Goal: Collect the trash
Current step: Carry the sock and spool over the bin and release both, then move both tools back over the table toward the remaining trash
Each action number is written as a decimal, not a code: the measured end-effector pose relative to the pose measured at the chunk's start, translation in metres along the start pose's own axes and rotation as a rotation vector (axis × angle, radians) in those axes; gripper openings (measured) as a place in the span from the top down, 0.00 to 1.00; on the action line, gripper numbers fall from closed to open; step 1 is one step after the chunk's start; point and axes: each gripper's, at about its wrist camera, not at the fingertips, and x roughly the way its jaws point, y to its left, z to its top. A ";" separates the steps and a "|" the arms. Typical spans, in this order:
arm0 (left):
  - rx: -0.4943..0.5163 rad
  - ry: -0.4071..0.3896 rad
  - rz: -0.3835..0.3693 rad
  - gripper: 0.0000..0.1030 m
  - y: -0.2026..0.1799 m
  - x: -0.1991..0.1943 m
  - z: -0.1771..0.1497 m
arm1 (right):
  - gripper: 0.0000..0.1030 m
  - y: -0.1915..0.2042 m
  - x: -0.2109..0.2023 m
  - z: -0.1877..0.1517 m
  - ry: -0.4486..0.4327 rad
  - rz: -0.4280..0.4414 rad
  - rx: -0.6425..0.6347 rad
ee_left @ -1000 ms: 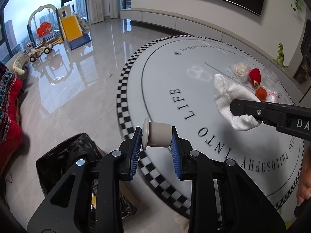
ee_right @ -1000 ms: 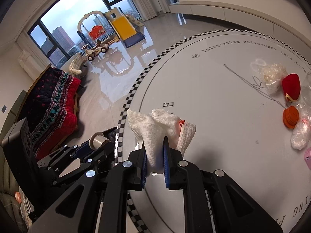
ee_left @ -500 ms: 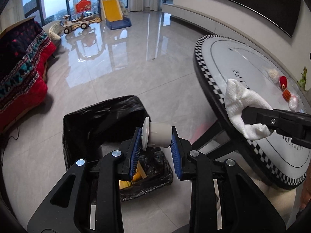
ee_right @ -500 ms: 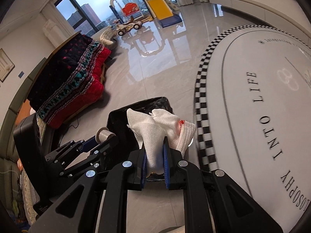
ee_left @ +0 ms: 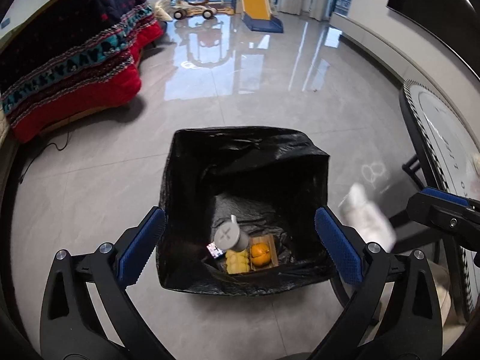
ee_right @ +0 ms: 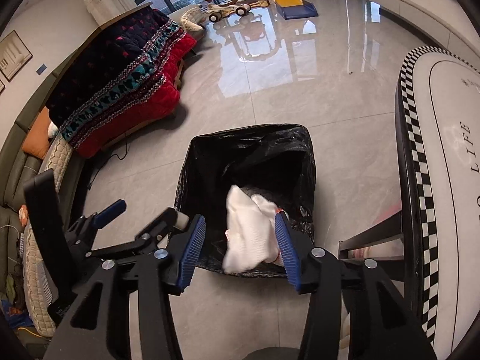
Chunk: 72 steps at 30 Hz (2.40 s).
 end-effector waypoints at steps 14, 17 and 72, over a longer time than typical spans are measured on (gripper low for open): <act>0.049 0.005 -0.050 0.06 -0.020 -0.003 0.005 | 0.48 -0.028 -0.021 -0.008 -0.052 0.016 0.047; 0.078 -0.003 -0.071 0.06 -0.035 -0.007 0.009 | 0.48 -0.039 -0.032 -0.009 -0.070 0.012 0.058; 0.775 0.059 -0.532 0.06 -0.508 -0.022 -0.015 | 0.46 -0.449 -0.217 -0.114 -0.293 -0.381 0.674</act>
